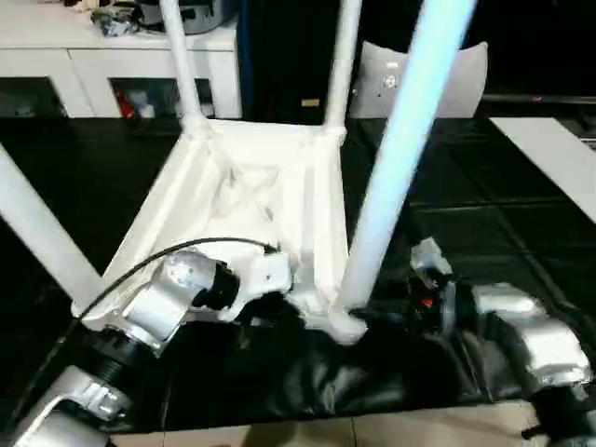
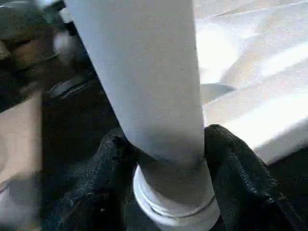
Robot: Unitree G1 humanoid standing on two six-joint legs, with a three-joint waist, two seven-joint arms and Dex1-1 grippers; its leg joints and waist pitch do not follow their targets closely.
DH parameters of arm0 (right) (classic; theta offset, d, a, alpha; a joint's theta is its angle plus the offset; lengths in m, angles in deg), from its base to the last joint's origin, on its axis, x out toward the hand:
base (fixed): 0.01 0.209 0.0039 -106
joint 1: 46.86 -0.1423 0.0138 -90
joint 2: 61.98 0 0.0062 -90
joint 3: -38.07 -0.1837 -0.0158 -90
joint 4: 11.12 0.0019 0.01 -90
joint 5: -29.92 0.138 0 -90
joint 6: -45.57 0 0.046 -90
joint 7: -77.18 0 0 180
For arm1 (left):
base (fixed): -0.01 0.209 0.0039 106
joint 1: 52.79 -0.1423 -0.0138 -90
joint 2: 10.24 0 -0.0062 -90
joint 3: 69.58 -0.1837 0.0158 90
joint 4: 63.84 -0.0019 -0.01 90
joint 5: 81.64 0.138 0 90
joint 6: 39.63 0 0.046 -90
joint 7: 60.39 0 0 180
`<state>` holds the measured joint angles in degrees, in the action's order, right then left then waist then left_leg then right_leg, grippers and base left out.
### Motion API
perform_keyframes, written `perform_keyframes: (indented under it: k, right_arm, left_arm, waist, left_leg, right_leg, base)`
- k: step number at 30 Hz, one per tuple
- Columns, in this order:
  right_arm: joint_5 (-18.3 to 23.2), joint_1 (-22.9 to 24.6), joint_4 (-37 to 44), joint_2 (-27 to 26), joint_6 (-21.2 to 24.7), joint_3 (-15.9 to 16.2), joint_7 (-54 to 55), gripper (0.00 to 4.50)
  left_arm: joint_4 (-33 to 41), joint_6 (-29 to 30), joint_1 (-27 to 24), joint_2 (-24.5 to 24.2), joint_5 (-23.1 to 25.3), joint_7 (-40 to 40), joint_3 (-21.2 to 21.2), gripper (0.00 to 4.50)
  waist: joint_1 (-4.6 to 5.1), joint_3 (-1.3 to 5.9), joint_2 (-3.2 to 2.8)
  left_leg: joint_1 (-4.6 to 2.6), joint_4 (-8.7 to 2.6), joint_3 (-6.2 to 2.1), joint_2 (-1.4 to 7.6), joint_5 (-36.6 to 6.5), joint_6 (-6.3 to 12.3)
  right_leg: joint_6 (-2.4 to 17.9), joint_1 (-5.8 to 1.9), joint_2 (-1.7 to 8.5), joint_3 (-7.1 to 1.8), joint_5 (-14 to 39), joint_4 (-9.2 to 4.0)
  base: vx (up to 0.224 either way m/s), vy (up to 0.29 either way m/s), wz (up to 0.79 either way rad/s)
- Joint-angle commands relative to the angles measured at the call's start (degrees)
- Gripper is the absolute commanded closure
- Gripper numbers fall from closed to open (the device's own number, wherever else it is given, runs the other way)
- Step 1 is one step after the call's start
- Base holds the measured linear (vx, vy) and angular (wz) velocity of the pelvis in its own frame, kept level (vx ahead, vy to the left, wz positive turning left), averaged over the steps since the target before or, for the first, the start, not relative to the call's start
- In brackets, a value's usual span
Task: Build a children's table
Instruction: Rotate leg to tighten
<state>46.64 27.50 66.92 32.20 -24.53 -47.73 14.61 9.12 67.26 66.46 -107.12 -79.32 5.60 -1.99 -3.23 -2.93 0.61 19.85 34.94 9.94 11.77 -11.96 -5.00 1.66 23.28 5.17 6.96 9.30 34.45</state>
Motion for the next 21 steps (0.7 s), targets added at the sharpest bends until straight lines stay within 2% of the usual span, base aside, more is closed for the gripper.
perform_keyframes:
  k: [1,2,3,4,5,6,7,8,9,12,14,17,18,21]
  right_arm:
    - [0.12,-1.74,1.73,-5.55,0.71,2.45,6.27,2.57]
    - [-0.82,-2.33,1.19,-7.48,0.76,1.71,10.21,2.57]
    - [-1.41,-2.74,0.87,-8.74,0.86,1.23,12.82,2.57]
    - [-1.41,-2.74,0.87,-8.74,0.86,1.23,12.82,2.57]
    - [-2.21,-3.57,0.31,-11.24,1.47,0.18,17.94,2.57]
    - [-2.52,-4.14,-0.01,-13.10,2.23,-0.66,21.51,2.57]
    - [-2.73,-4.54,-0.09,-14.82,3.04,-1.42,24.85,2.57]
    - [-3.95,-5.01,-0.51,-16.27,3.54,-1.83,28.69,2.57]
    - [-5.38,-5.38,-1.16,-17.39,3.62,-1.81,31.74,2.57]
    - [-6.97,-5.54,-2.32,-18.72,1.92,-1.74,33.94,2.57]
    - [-7.22,-5.46,-2.28,-18.94,1.35,-1.91,34.46,2.02]
    - [-7.72,-4.10,-0.60,-17.99,0.14,-1.30,33.11,1.82]
    - [-7.48,-3.45,0.39,-17.87,0.37,-1.59,33.28,1.51]
    - [-7.35,-2.29,1.11,-16.48,-1.66,-2.22,32.85,1.37]
  left_arm:
    - [2.19,2.99,1.23,6.17,-1.18,-6.59,0.05,4.50]
    - [2.06,4.37,1.49,7.64,-0.90,-8.55,0.35,4.50]
    - [1.97,5.22,1.66,8.59,-0.70,-9.80,0.50,4.50]
    - [1.97,5.22,1.66,8.59,-0.70,-9.80,0.50,4.50]
    - [1.44,6.64,2.18,10.54,-0.13,-12.82,0.91,4.50]
    - [0.97,7.50,2.62,11.93,0.25,-14.92,1.18,4.50]
    - [0.60,8.47,3.07,13.29,0.74,-17.10,1.57,4.50]
    - [-0.08,9.17,3.66,14.76,1.25,-19.60,2.14,4.50]
    - [-0.73,9.94,4.30,16.30,1.71,-21.95,2.83,4.50]
    - [-1.90,10.98,5.64,18.85,2.00,-25.10,4.08,4.50]
    - [-1.91,11.09,5.83,19.02,2.18,-25.33,4.16,4.50]
    - [-1.60,10.23,5.65,17.80,2.65,-24.31,3.75,4.50]
    - [-1.46,9.98,5.33,17.24,2.83,-23.89,3.63,4.50]
    - [-1.18,9.19,4.45,16.02,2.92,-23.27,3.68,4.50]
  waist:
    - [0.69,3.35,0.53]
    - [0.69,3.35,0.53]
    - [1.80,3.45,0.48]
    - [2.10,3.49,0.40]
    - [2.66,3.48,0.36]
    - [3.18,3.51,0.36]
    - [3.39,3.59,0.52]
    - [3.52,3.61,0.44]
    - [4.04,3.67,0.33]
    - [3.90,3.92,0.41]
    - [3.66,4.16,0.39]
    - [3.24,4.52,0.26]
    - [3.03,4.51,0.31]
    - [2.74,4.48,0.19]
  left_leg:
    - [0.32,-3.97,-0.49,0.66,-12.07,1.25]
    - [0.32,-3.97,-0.49,0.66,-12.07,1.25]
    - [0.61,-3.94,-0.72,0.62,-12.14,1.15]
    - [0.87,-3.99,-0.81,0.62,-12.19,1.30]
    - [0.90,-4.00,-0.83,0.60,-12.46,1.69]
    - [0.75,-3.90,-0.79,0.49,-12.45,1.84]
    - [0.80,-3.89,-0.87,0.51,-12.44,1.85]
    - [0.78,-3.89,-0.84,0.47,-12.24,2.04]
    - [0.75,-3.91,-0.81,0.52,-11.82,2.28]
    - [0.97,-3.85,-0.64,0.62,-9.43,3.38]
    - [0.96,-3.84,-0.60,0.84,-7.42,4.36]
    - [1.18,-3.66,-0.42,0.94,-2.98,6.27]
    - [1.24,-3.65,-0.41,0.91,-1.85,6.91]
    - [1.11,-3.63,-0.36,1.06,-1.10,7.65]
  right_leg:
    - [2.56,-3.20,3.33,-2.28,32.46,-6.53]
    - [2.56,-3.20,3.33,-2.28,32.46,-6.53]
    - [1.95,-3.27,3.26,-1.91,32.69,-6.72]
    - [1.83,-3.49,3.26,-1.82,32.46,-6.69]
    - [1.79,-3.31,3.16,-1.80,31.85,-6.84]
    - [2.23,-3.07,3.10,-1.77,31.40,-6.96]
    - [2.37,-3.17,3.11,-1.74,31.08,-6.84]
    - [2.63,-3.14,3.12,-1.81,30.69,-6.83]
    - [3.29,-3.01,3.03,-1.92,29.19,-6.72]
    - [4.82,-3.26,3.09,-2.36,24.71,-6.16]
    - [6.57,-3.39,3.13,-2.72,20.17,-5.48]
    - [9.97,-3.81,3.09,-3.09,10.79,-4.20]
    - [10.64,-3.94,3.10,-3.16,8.62,-3.90]
    - [11.31,-3.95,3.16,-3.22,7.30,-3.72]
  base:
    - [0.000,0.000,0.00]
    - [0.000,0.000,0.00]
    - [0.000,0.000,0.00]
    - [0.000,0.000,0.00]
    - [0.000,0.000,0.00]
    - [0.000,0.000,0.00]
    - [0.000,0.000,0.00]
    - [0.000,0.000,0.00]
    - [0.000,0.000,0.00]
    - [0.000,0.000,0.00]
    - [0.026,-0.005,0.03]
    - [0.035,-0.009,0.03]
    - [0.000,0.000,0.00]
    - [0.000,0.000,0.00]
